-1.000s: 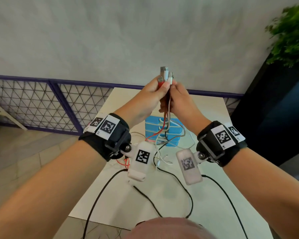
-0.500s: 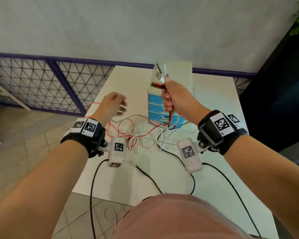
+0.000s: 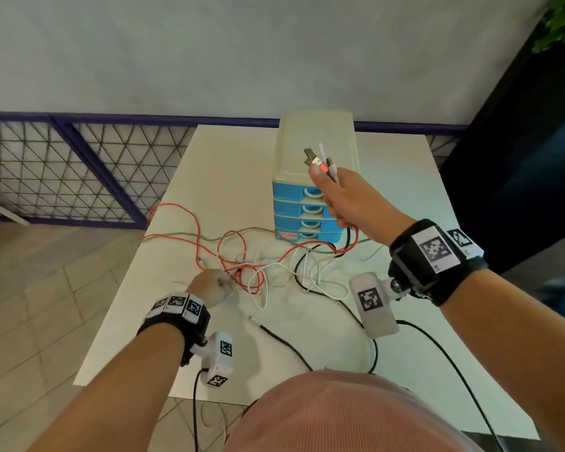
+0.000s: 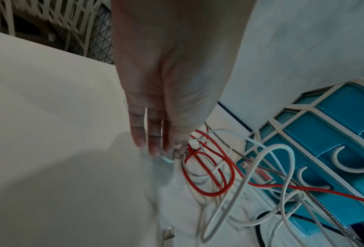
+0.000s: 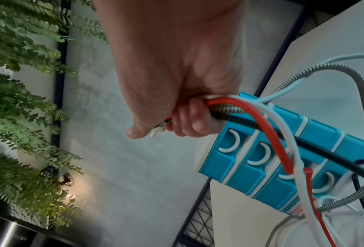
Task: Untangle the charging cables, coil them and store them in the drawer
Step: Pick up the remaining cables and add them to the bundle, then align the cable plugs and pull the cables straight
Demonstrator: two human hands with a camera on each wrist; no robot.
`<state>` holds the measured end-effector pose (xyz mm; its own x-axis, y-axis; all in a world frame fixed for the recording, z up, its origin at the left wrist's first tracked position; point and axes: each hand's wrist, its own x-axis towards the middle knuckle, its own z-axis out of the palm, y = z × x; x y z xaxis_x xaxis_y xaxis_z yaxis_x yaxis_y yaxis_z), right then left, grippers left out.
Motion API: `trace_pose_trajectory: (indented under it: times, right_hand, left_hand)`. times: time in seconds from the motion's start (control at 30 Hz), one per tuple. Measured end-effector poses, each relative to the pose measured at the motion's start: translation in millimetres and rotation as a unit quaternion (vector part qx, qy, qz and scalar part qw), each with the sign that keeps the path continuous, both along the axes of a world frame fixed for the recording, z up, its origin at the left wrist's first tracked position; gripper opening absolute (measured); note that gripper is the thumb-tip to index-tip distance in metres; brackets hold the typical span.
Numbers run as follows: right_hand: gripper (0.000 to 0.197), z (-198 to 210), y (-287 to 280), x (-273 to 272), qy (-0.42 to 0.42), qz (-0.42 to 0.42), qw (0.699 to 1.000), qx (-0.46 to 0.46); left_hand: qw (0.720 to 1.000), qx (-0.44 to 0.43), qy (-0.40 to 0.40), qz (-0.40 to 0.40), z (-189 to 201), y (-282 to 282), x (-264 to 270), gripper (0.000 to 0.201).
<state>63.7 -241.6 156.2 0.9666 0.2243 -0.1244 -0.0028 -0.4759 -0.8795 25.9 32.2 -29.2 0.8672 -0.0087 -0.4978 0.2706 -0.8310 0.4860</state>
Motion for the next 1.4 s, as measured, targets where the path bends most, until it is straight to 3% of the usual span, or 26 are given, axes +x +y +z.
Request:
trace_pose_trajectory:
  times: [0.2,0.37,0.6,0.73,0.9,1.1,1.2,1.27,1.4]
  right_hand:
    - [0.038,2,9,-1,0.002,-0.006,1.0,-0.026]
    - [0.032,0,11,0,0.015,-0.017,0.999,-0.038]
    - [0.03,0,8,-2,0.031,-0.034,0.998,-0.036]
    - [0.029,2,9,-3,0.032,-0.034,0.998,-0.041]
    - [0.027,4,13,-4,0.034,-0.026,0.998,-0.041]
    - [0.028,5,13,-9,0.025,-0.012,0.998,-0.061]
    - [0.03,5,12,-13,0.02,-0.009,0.998,-0.061]
    - [0.031,6,11,-15,0.016,-0.006,0.998,-0.066]
    - [0.031,9,10,-18,0.008,-0.001,0.997,-0.076]
  left_hand:
    - [0.995,-0.014,-0.076,0.058,4,-5,9,0.007]
    - [0.985,-0.001,-0.09,0.145,5,-2,17,0.009]
    - [0.983,0.067,0.035,0.168,-7,17,18,0.045]
    - [0.978,0.032,0.048,0.202,-17,23,15,0.038]
    - [0.983,0.046,0.039,0.175,-15,15,8,0.011]
    - [0.986,0.066,0.02,0.149,-21,15,1,0.028]
    - [0.989,0.076,0.021,0.125,-22,11,-2,0.02]
    - [0.991,0.058,0.029,0.12,-20,10,-3,0.012]
    - [0.986,-0.011,0.084,0.144,-10,14,-5,0.026]
